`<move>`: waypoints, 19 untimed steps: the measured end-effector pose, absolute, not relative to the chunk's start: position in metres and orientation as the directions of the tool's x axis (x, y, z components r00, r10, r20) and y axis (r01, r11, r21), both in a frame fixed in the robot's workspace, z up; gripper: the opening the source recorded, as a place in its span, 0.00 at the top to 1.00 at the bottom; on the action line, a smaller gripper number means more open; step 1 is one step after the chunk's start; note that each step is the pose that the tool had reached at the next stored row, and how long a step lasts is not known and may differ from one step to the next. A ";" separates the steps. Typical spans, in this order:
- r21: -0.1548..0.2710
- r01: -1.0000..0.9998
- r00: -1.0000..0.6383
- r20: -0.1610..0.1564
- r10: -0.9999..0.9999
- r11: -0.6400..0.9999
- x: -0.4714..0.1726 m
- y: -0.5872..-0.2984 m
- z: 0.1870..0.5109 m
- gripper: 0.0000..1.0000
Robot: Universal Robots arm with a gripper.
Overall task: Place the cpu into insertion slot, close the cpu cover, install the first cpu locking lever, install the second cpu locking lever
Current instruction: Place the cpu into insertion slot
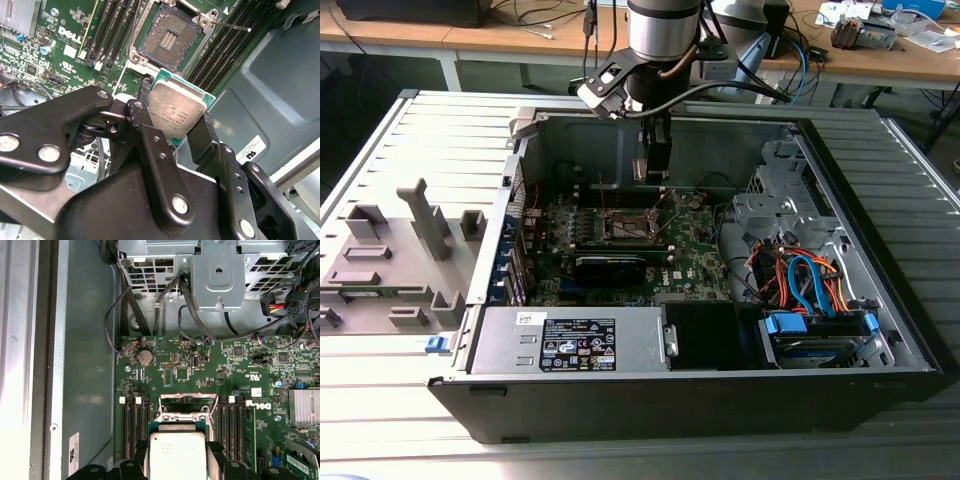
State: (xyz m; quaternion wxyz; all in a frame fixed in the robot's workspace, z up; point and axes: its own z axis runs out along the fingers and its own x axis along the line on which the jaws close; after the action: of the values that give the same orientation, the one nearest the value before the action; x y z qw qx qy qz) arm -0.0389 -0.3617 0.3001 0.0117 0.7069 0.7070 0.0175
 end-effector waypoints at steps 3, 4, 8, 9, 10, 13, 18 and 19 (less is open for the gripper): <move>0.041 0.999 0.001 0.008 1.000 -0.001 -0.040 -0.362 0.299 0.45; 0.041 0.999 0.001 0.008 1.000 -0.002 -0.040 -0.362 0.299 0.45; 0.041 0.999 0.001 0.008 1.000 -0.001 -0.041 -0.362 0.298 0.45; 0.041 0.999 0.001 0.008 1.000 -0.001 -0.041 -0.362 0.297 0.45; 0.041 0.999 0.001 0.008 1.000 -0.001 -0.041 -0.362 0.297 0.45; 0.041 0.999 0.001 0.008 1.000 -0.001 -0.042 -0.362 0.295 0.45; 0.041 0.999 0.001 0.008 1.000 -0.001 -0.044 -0.362 0.286 0.45; 0.041 0.999 0.001 0.008 1.000 -0.002 -0.044 -0.362 0.286 0.45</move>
State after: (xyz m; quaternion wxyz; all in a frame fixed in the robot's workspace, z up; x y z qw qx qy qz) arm -0.0441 -0.3617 0.2859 0.0118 0.7074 0.7065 0.0175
